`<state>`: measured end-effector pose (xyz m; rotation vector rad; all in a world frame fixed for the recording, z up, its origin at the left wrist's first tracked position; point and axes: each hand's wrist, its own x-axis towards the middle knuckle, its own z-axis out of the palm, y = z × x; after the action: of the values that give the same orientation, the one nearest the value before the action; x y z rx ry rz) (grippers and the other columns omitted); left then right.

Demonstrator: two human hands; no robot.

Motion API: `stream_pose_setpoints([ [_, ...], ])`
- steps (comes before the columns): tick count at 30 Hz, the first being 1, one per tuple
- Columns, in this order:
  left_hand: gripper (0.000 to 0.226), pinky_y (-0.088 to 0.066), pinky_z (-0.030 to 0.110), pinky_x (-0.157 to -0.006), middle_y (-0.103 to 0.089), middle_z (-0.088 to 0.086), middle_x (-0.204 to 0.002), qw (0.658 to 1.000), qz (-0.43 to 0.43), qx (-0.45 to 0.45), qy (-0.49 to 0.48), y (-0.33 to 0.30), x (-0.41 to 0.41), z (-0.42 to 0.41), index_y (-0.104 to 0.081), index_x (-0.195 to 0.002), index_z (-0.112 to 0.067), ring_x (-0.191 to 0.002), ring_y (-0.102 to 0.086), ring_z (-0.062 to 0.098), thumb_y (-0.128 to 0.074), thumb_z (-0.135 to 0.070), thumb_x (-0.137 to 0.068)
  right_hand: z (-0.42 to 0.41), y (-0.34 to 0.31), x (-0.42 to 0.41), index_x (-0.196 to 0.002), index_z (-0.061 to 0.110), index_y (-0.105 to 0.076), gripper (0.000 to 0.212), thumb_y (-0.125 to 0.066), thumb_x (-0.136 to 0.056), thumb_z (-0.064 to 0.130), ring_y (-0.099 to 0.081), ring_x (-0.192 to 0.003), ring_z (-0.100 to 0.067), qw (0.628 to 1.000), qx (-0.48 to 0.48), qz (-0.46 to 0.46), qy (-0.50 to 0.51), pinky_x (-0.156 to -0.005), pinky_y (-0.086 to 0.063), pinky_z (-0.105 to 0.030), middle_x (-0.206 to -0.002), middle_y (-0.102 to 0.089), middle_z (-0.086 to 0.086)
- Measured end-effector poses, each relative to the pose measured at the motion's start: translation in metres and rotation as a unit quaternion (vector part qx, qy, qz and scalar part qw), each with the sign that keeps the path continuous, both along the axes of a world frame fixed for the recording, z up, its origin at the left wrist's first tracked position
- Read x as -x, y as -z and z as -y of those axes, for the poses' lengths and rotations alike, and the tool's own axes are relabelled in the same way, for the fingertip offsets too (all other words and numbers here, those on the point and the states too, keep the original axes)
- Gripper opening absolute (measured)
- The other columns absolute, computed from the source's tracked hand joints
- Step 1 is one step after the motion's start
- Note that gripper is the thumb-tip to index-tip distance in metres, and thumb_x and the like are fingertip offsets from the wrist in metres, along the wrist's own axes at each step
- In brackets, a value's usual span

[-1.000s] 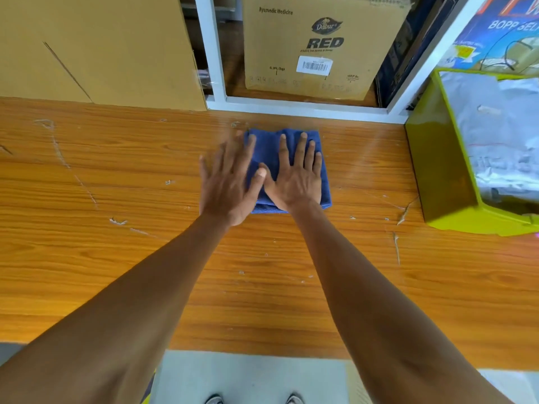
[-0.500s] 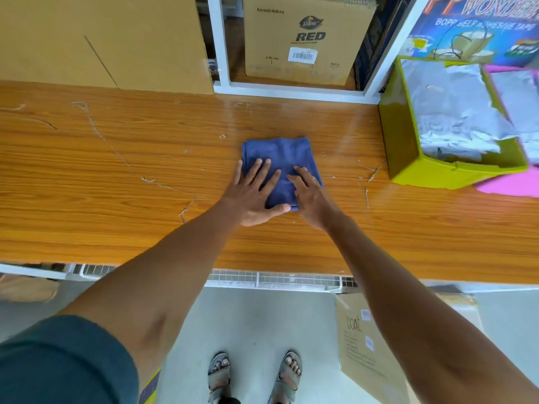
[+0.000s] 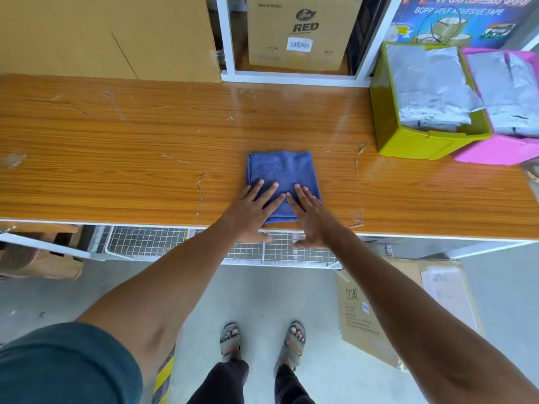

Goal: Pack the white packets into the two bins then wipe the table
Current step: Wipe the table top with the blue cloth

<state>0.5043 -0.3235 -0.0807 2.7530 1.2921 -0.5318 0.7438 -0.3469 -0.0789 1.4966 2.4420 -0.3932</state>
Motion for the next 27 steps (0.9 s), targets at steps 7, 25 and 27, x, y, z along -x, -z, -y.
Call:
stream_pose_setpoints([
  [7, 0.052, -0.065, 0.046, -0.073, -0.072, 0.024, -0.125, 0.997, 0.007, -0.067, 0.034, -0.006, -0.006, 0.041, -0.073, -0.125, -0.008, -0.098, -0.075, 0.045, -0.077, -0.004, -0.073, 0.05, -0.01, 0.022, -0.166, 0.01, -0.025, 0.075, -0.049, -0.099, -0.012, -0.022, -0.159, -0.04, 0.993, -0.047, -0.086, 0.061, -0.121, -0.037, -0.05, -0.172, -0.018, -0.024],
  [25, 0.011, -0.033, 0.032, -0.059, -0.055, 0.0, -0.07, 0.924, 0.25, 0.228, -0.178, -0.108, 0.034, 0.072, -0.06, -0.083, -0.006, -0.063, -0.046, 0.014, -0.062, -0.011, -0.092, 0.082, -0.074, 0.0, -0.103, 0.024, -0.075, 0.015, -0.071, -0.089, 0.025, -0.065, -0.091, -0.026, 0.918, 0.133, -0.289, 0.235, -0.073, -0.047, -0.035, -0.098, -0.074, -0.007],
  [27, 0.012, -0.037, 0.031, -0.062, -0.06, 0.0, -0.073, 0.894, 0.309, 0.239, -0.22, -0.113, 0.039, 0.067, -0.066, -0.088, -0.006, -0.066, -0.051, 0.014, -0.07, -0.016, -0.092, 0.078, -0.085, -0.003, -0.104, 0.025, -0.075, 0.018, -0.078, -0.086, 0.029, -0.069, -0.094, -0.024, 0.841, 0.171, -0.405, 0.315, -0.079, -0.055, -0.039, -0.103, -0.077, -0.004],
])
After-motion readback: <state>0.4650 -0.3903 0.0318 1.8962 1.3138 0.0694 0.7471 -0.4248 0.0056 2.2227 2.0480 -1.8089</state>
